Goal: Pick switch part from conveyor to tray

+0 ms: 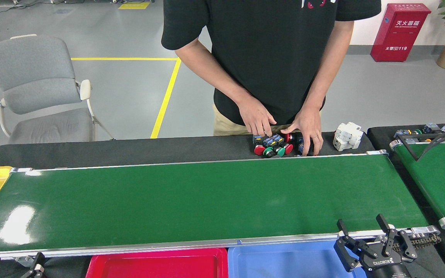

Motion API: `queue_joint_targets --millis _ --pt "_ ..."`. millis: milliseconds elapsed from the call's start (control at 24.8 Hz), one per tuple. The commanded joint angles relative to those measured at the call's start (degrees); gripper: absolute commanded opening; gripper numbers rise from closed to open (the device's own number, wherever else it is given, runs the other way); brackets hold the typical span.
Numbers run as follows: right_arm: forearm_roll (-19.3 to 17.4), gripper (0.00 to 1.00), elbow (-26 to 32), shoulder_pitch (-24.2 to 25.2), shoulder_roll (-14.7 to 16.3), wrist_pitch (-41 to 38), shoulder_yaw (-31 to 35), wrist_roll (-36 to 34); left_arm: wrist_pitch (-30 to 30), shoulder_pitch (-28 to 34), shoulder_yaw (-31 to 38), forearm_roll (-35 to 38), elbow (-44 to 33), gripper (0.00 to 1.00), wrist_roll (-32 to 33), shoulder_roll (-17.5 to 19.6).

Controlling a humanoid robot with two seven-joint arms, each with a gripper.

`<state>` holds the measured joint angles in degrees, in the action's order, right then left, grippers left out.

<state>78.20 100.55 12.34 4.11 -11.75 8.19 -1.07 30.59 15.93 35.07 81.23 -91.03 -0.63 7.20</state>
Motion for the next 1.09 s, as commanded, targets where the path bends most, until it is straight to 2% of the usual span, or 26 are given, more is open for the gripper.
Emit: queue_joint_targets --millis 0,806,1048 --pt "-0.2 0.99 0.8 -0.6 0.5 -0.6 0.3 -0.6 0.1 0.0 0.4 -0.3 -0.7 1.0 -0.4 0.2" --pt "-0.2 0.99 0.8 -0.9 0.6 -0.7 0.7 -0.2 -0.1 -0.7 2.5 -0.6 -1.6 1.0 -0.9 0.2" --pt "-0.2 0.99 0.9 0.8 -1.7 -0.6 0.7 0.8 -0.1 -0.6 2.6 -0.6 -1.8 1.0 -0.9 -0.1"
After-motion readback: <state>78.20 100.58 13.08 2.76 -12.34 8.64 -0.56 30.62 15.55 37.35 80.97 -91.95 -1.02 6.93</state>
